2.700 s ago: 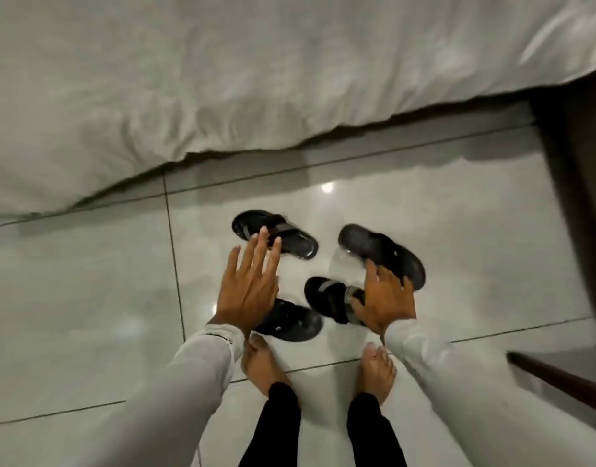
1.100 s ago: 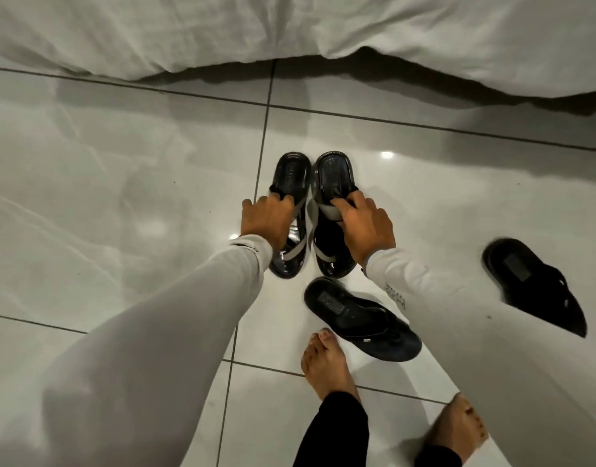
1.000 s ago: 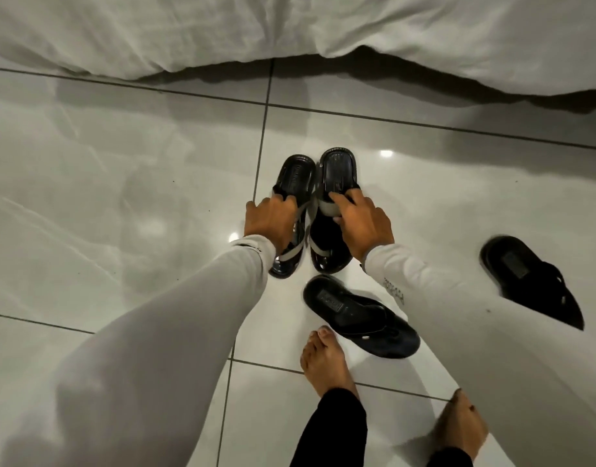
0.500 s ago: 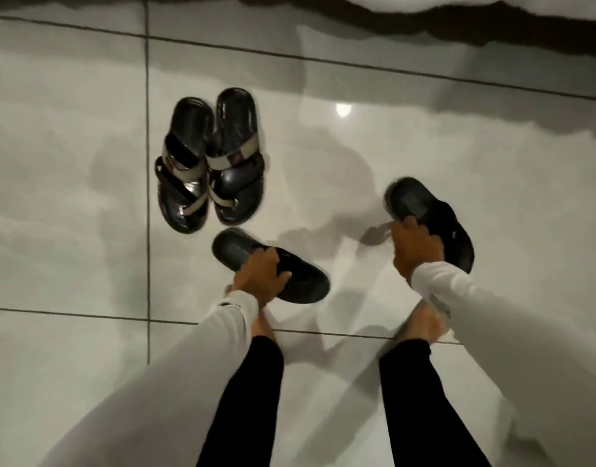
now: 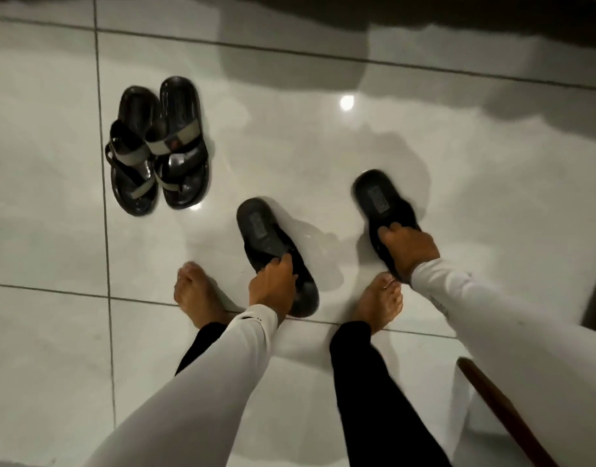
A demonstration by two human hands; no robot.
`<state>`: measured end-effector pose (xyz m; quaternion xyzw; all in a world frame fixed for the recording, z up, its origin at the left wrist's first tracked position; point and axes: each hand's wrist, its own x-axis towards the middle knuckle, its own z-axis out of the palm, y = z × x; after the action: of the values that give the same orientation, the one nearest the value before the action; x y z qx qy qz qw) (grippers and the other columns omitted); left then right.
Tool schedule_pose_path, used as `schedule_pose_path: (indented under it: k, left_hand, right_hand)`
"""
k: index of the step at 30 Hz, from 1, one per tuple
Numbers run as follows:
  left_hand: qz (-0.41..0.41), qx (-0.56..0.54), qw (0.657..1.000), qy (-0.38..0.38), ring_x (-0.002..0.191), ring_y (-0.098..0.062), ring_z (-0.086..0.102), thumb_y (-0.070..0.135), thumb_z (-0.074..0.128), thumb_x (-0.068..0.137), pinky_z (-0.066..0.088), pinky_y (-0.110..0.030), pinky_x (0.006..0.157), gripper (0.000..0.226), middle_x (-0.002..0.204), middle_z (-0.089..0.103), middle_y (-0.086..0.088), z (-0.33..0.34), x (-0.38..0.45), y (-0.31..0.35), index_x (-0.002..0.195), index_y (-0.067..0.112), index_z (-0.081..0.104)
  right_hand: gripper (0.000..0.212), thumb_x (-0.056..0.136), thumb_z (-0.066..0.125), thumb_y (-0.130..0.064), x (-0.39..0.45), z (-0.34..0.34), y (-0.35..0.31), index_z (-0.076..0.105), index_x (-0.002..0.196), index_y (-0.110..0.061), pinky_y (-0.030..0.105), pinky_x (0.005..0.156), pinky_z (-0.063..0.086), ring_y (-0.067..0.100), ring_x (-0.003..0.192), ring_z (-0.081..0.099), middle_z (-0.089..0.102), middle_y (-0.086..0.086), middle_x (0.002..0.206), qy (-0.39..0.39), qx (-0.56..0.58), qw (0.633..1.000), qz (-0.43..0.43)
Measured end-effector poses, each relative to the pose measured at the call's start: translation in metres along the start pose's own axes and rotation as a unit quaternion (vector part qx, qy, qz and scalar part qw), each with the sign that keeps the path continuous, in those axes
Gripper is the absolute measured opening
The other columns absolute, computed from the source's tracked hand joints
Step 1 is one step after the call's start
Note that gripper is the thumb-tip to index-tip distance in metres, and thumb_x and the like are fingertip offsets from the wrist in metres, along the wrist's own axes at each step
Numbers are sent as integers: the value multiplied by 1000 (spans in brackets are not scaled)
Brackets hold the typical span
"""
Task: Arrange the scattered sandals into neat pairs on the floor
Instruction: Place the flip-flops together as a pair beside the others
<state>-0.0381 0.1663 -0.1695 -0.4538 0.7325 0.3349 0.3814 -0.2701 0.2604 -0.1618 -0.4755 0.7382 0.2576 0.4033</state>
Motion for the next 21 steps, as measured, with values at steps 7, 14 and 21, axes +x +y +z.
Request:
schedule_pose_path:
  k: [7, 14, 21]
  left_hand:
    - [110, 120, 985, 52, 110, -40, 64, 19, 56, 96, 55, -45, 84, 40, 129, 57, -14, -9, 46, 57, 135, 14, 51]
    - [159, 147, 974, 65, 106, -41, 67, 19, 60, 97, 58, -48, 88, 52, 126, 60, -18, -7, 88, 72, 144, 11, 41]
    - [209, 167, 961, 73, 103, -42, 69, 21, 54, 100, 59, -48, 87, 47, 123, 63, -17, -43, 111, 105, 144, 14, 40]
  right_hand:
    - [47, 85, 71, -20, 12, 32, 28, 58, 130, -17, 40, 82, 54, 32, 108, 67, 56, 10, 132, -37, -14, 999, -19]
    - [29, 92, 62, -14, 32, 62, 51, 64, 120, -12, 40, 78, 54, 36, 108, 64, 58, 14, 123, -3, 18, 1000, 7]
    - [37, 94, 57, -8, 63, 10, 60, 57, 131, -11, 44, 77, 59, 38, 106, 61, 51, 16, 123, 72, 133, 988, 8]
